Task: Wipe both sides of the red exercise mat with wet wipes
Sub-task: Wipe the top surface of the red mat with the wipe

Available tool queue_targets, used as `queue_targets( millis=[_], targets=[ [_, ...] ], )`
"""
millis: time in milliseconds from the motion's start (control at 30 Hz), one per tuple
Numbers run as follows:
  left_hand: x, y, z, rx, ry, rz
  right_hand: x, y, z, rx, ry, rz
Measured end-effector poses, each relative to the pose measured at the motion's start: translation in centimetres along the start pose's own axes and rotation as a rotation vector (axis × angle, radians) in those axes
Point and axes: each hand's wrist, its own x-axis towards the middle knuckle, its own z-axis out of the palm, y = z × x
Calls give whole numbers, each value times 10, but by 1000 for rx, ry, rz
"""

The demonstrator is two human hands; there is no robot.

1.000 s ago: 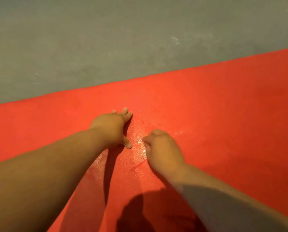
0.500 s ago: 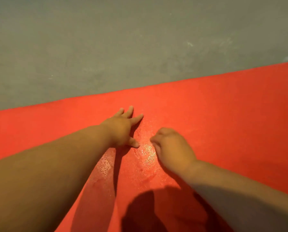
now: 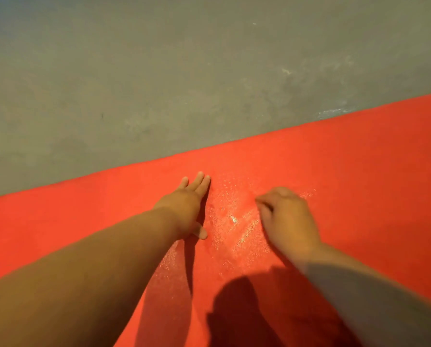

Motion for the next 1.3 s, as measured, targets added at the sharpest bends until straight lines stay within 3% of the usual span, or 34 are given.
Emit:
queue_targets(
  millis=[67,100,133,200,300,367,433,567,600,667,733,833,900,1033,1100,1167,1300],
  targets=[
    [1,1,-3,9,-22,-4,-19,-38,19,12,-309,-335],
    [2,1,-4,15,-28,-6,-19,-43,24,7,-400,-467],
    [4,2,-5,21,-34,-7,-10,-34,22,35,-377,-511],
    [6,2,-5,22,-37,-10,21,4,3,56,-184,-336],
    [6,2,-4,22,-37,-17,69,70,-47,-55,160,109],
    [6,1,-5,22,-30,-15,81,76,-53,-37,252,327],
    [7,2,-6,24,-30,-17,72,45,-30,-25,239,294],
    [6,2,-6,19,-36,-28,28,-27,23,0,-196,-297],
    [5,2,-7,24,-36,-26,32,-23,20,24,-222,-350],
    [6,3,-7,37,-33,-25,53,10,1,65,-37,-202],
    [4,4,-6,44,-30,-25,75,55,-30,21,229,91],
    [5,5,-6,34,-22,-26,96,87,-49,-6,327,420],
    [6,5,-6,20,-25,-38,99,59,-28,-5,276,375],
    [7,6,-6,11,-27,-52,77,-39,31,-1,-73,-137],
    [6,5,-7,9,-30,-52,77,-48,35,17,-141,-266],
    [7,5,-7,19,-33,-50,93,-18,20,-17,-87,-215],
    [8,7,-8,40,-32,-69,134,64,-31,-48,275,264]
  ],
)
